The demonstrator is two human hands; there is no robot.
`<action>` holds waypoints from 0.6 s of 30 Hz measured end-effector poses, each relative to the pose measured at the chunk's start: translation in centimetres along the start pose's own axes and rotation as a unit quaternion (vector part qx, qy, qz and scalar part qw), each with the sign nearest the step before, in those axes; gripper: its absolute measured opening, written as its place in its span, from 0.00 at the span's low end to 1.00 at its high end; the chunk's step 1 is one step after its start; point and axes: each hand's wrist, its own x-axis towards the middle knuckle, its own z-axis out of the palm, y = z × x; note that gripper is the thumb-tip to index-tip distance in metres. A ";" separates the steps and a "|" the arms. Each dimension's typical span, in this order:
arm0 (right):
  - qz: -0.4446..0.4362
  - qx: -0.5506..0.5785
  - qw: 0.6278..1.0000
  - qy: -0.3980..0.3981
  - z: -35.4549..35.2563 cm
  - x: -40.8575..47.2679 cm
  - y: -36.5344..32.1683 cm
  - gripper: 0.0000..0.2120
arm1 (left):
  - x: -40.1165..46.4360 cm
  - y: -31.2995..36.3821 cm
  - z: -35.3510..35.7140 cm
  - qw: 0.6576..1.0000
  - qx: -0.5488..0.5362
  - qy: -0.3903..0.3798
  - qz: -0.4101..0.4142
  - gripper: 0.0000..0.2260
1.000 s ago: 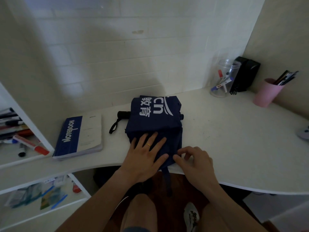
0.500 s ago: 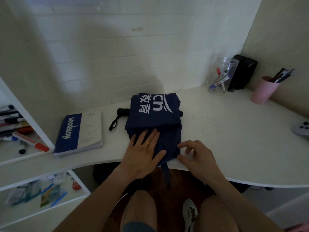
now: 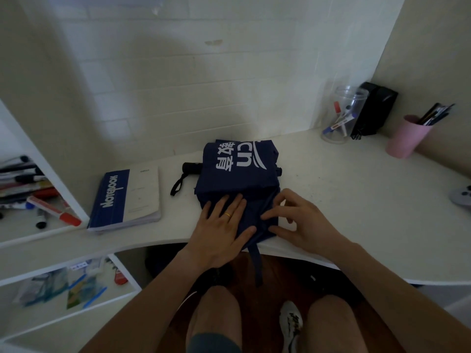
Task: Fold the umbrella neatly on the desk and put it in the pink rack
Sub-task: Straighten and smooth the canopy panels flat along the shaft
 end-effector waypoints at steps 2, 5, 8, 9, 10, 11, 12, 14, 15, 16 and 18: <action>-0.036 -0.006 0.999 -0.021 -0.1 0.3 -0.1 0.09 | 0.0 -0.1 0.0 1.000 0.000 -0.002 0.000 0.38; -0.058 -0.003 0.998 -0.038 -0.6 0.7 -0.1 0.02 | 0.0 -0.1 0.0 1.000 -0.006 -0.003 -0.002 0.39; -0.044 0.003 0.998 -0.043 -0.8 0.7 0.1 0.03 | 0.0 -0.1 -0.1 1.000 -0.009 -0.004 -0.002 0.40; -0.041 0.002 0.998 -0.044 -0.8 0.6 0.3 0.04 | 0.0 -0.1 0.0 1.000 -0.006 -0.007 -0.002 0.40; -0.039 -0.001 0.998 -0.044 -0.7 0.4 0.4 0.04 | 0.0 -0.1 0.0 1.000 -0.006 -0.009 -0.002 0.40; -0.038 -0.004 0.998 -0.043 -0.6 0.2 0.5 0.05 | 0.0 -0.2 0.1 1.000 -0.005 -0.009 -0.002 0.40; -0.037 -0.005 0.998 -0.042 -0.4 0.0 0.5 0.05 | 0.0 -0.2 0.1 1.000 -0.005 -0.008 -0.001 0.40; -0.036 0.000 0.999 -0.038 -0.2 -0.5 0.7 0.03 | 0.0 -0.2 0.1 1.000 -0.004 -0.006 0.001 0.40; -0.033 0.006 0.999 -0.038 -0.2 -0.6 0.8 0.03 | 0.0 -0.3 0.1 1.000 -0.005 -0.007 0.002 0.41; -0.027 0.011 0.999 -0.038 -0.2 -0.7 0.9 0.02 | 0.0 -0.3 0.1 1.000 -0.005 -0.009 0.004 0.41; -0.018 0.015 0.999 -0.044 -0.3 -0.8 1.1 0.03 | -0.1 -0.4 0.0 1.000 -0.004 -0.010 0.006 0.40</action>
